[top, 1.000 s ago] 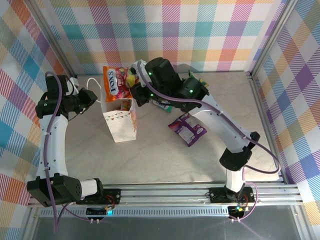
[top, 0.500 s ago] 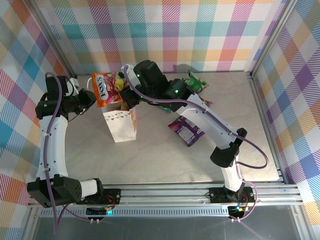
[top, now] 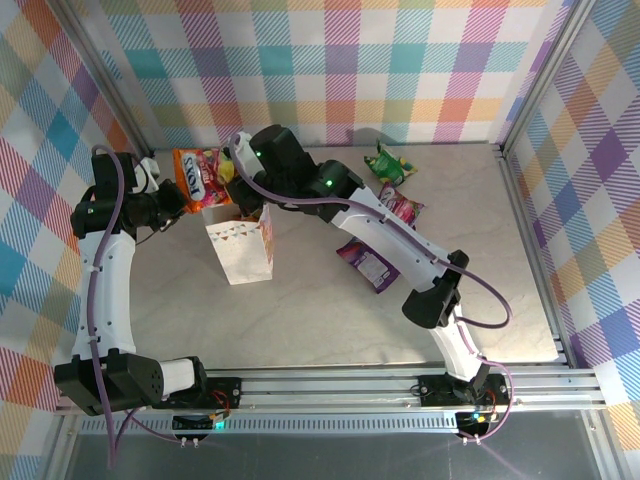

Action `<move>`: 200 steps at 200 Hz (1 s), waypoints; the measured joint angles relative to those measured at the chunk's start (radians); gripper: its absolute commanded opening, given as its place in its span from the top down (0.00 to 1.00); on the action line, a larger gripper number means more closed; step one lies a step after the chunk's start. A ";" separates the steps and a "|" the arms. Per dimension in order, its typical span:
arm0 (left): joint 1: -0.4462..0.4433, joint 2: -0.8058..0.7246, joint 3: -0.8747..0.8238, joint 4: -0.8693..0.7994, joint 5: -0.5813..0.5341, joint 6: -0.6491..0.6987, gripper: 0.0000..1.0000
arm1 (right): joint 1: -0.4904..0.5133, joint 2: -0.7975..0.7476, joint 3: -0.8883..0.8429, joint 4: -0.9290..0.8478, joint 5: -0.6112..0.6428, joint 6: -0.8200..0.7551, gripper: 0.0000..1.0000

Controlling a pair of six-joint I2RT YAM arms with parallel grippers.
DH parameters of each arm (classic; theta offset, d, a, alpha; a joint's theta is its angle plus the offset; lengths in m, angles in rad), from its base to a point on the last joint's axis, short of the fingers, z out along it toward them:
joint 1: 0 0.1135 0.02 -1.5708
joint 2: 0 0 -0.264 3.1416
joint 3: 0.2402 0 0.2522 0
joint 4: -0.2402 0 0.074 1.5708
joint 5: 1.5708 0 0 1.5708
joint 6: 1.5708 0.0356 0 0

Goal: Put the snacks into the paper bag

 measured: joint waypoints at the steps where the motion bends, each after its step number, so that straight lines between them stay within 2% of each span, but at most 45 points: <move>1: 0.000 0.000 0.000 0.000 0.000 0.000 0.80 | 0.000 0.000 0.000 0.000 0.001 0.000 1.00; 127: 0.000 0.000 0.027 -0.050 -0.029 0.000 0.80 | 0.002 0.000 0.013 -0.116 0.272 -0.047 1.00; 200: 0.000 0.000 0.041 -0.055 -0.045 0.004 0.80 | 0.040 0.000 0.013 -0.139 0.417 -0.158 1.00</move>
